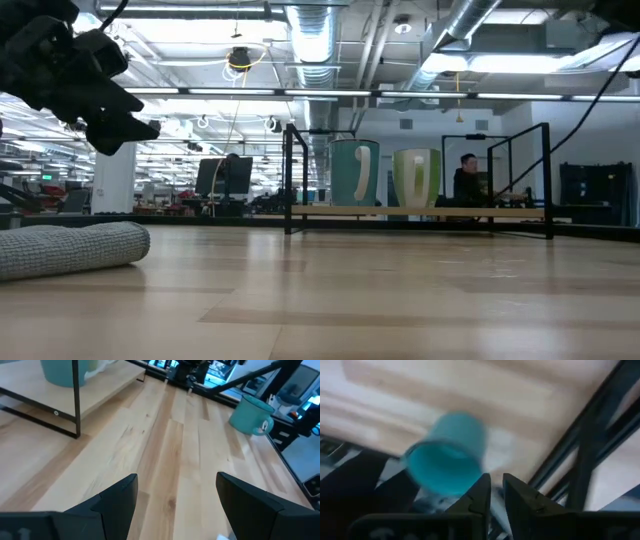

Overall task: Stack small to large cups/mugs on shelf
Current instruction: Put the blue mug on the shelf

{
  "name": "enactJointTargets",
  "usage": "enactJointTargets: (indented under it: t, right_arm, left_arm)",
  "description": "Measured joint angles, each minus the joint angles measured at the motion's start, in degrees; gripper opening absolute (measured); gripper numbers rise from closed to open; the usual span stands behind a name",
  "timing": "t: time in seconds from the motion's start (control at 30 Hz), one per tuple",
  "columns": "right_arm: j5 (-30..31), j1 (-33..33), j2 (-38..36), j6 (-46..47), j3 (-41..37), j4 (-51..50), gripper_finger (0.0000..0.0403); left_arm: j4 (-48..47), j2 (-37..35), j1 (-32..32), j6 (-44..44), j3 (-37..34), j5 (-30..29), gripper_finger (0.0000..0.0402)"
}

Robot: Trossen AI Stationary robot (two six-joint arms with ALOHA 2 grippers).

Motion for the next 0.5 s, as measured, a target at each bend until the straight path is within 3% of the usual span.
enactJointTargets:
  t: [0.17,0.37,0.5]
  right_arm:
    - [-3.29,4.20,3.05,11.29,0.00,15.52,0.0074]
    - [-3.24,8.21,6.60,29.23,0.00,36.32,0.0074]
    - [-4.85,9.41,10.85,31.30,0.00,46.42,0.0074]
  left_arm:
    - [-0.28,-0.02,0.00,1.91,0.00,0.86,0.0261]
    - [-0.31,0.00,0.02,4.82,0.00,7.52,0.0261]
    - [-0.33,-0.01,0.00,5.16,0.00,11.76,0.0261]
